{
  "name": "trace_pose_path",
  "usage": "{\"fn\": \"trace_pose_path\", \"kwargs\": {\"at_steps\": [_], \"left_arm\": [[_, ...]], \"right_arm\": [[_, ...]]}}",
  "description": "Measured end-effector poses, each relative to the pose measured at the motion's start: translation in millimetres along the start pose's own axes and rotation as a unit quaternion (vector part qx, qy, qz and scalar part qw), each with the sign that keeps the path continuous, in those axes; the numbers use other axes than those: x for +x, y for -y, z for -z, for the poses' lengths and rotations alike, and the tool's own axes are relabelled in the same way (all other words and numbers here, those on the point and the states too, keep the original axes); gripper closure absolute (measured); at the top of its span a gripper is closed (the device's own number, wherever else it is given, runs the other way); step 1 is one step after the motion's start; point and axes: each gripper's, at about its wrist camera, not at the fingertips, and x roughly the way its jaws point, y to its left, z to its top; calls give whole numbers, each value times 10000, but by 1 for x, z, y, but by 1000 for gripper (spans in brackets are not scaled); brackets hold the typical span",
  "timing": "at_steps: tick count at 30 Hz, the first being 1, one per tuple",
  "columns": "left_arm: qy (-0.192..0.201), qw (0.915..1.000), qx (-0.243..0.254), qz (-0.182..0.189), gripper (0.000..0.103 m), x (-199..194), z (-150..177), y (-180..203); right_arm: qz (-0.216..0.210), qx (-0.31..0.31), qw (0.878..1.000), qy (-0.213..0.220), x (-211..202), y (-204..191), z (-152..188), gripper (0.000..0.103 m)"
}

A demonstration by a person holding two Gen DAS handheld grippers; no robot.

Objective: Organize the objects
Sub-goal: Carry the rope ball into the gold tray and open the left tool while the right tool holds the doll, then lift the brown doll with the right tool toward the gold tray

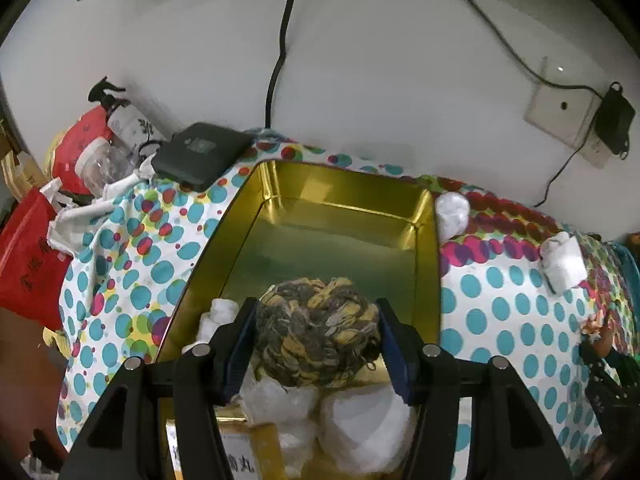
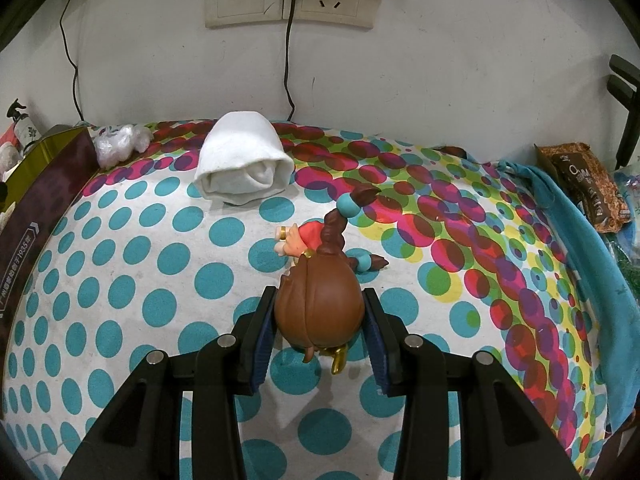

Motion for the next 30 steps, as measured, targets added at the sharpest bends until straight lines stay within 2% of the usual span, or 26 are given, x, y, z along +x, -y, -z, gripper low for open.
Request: {"fn": "trace_pose_path", "kwargs": {"at_steps": [10, 18, 22, 30], "left_arm": [[-133, 9998, -142, 71, 43, 7, -1, -5], [446, 9982, 392, -72, 40, -41, -2, 0], [705, 9956, 603, -116, 36, -70, 13, -7], [895, 9954, 295, -144, 34, -118, 73, -52]], "right_arm": [[14, -8, 10000, -6, 0, -1, -1, 64], [115, -86, 9999, 2, -1, -6, -2, 64], [123, -97, 9999, 7, -2, -6, -2, 64], [136, -91, 9997, 152, -8, -7, -1, 64]]}}
